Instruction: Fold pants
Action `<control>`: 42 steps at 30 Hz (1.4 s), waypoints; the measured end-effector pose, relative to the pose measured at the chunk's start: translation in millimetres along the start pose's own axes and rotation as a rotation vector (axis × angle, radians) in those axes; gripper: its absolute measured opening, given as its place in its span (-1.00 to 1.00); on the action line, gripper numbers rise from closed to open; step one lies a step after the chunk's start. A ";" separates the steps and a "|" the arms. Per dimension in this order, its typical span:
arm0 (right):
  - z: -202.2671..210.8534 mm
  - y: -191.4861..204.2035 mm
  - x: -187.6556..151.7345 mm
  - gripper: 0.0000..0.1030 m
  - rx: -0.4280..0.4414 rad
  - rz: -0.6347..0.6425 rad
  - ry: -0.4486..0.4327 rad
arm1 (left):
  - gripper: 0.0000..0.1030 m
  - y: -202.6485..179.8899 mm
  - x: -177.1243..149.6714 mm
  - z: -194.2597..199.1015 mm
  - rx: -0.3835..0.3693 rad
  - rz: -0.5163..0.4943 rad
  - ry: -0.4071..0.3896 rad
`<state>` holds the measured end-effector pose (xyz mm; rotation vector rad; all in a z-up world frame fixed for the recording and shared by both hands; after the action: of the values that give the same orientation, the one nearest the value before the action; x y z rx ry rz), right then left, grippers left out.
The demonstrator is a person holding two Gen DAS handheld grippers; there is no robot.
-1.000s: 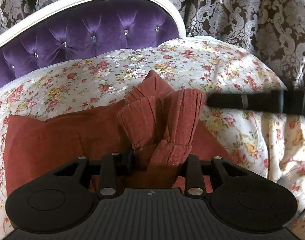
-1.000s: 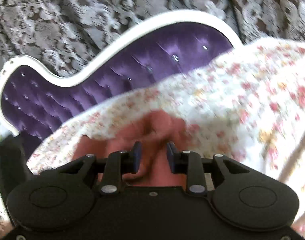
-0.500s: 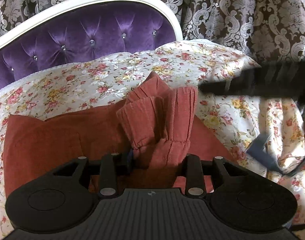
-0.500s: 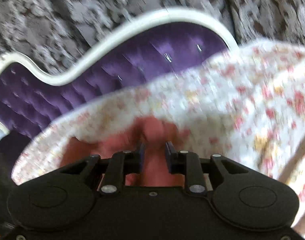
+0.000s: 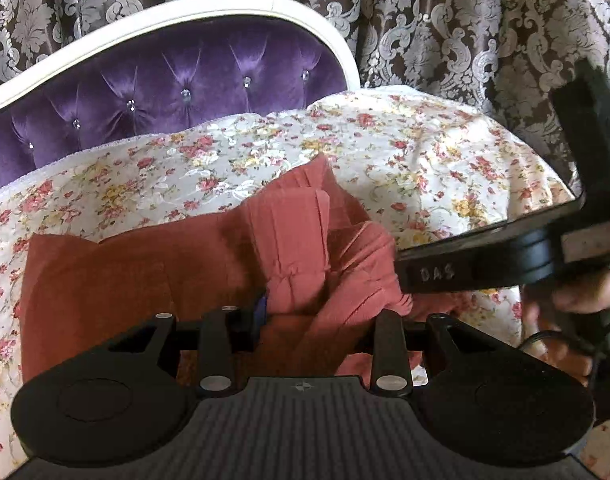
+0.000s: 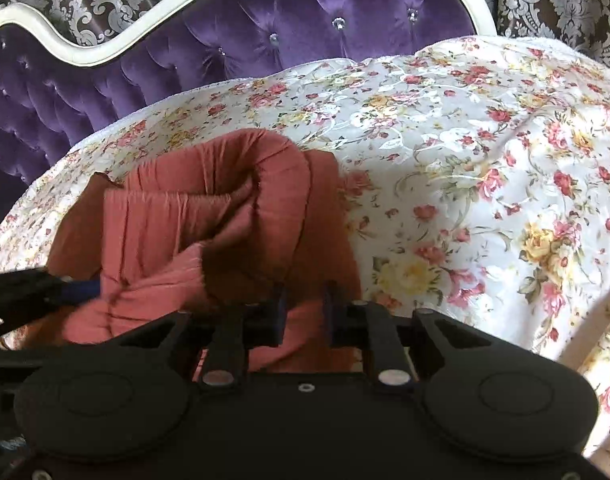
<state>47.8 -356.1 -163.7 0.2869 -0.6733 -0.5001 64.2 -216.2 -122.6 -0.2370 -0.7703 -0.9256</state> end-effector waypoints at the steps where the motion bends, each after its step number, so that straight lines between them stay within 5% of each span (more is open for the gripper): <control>1: 1.0 -0.9 -0.5 -0.49 0.002 -0.006 -0.001 | -0.37 0.9 0.8 2.9 -0.005 0.005 -0.009; 5: -0.2 0.2 0.4 -0.72 -0.030 0.019 -0.009 | -0.37 2.8 5.5 15.6 -0.014 0.025 -0.049; 12: 4.2 -6.5 3.9 -0.75 0.004 -0.058 -0.023 | -0.22 8.6 -3.4 19.9 -0.057 0.053 -0.056; 15: 16.1 -8.7 2.7 -0.66 0.008 -0.080 -0.046 | 0.01 12.2 -15.1 4.3 -0.096 0.111 0.013; 16: 20.2 -8.2 3.0 -0.47 0.010 -0.080 -0.054 | 0.01 12.1 -19.3 -0.3 -0.108 0.121 0.038; 22: 50.8 -8.6 10.1 -0.42 0.010 -0.083 -0.133 | 0.10 7.5 -26.5 2.5 -0.050 0.092 0.044; 28: 65.0 11.6 12.2 -0.41 0.099 -0.060 -0.148 | 0.14 12.2 -28.0 12.0 -0.068 0.156 0.033; 34: 62.7 23.9 9.3 -0.37 0.116 -0.050 -0.147 | 0.14 7.2 -24.6 21.4 -0.198 0.196 0.007; 42: 61.0 31.3 4.8 -0.17 0.114 -0.049 -0.151 | 0.15 12.4 -21.6 54.5 -0.088 0.137 -0.094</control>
<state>21.8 -337.9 -102.8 0.3764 -0.8446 -0.5343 39.3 -168.2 -96.9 -0.4081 -0.7900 -0.8235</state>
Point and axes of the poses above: each gripper's, at about its wrist camera, not at the fingertips, and z roughly against the way its jaws point, y to its left, x to its top, the point moved 8 cm from there along -z, roughly the way its jaws point, and after that the axes turned 13 degrees about -z, right-handed, at the moved point
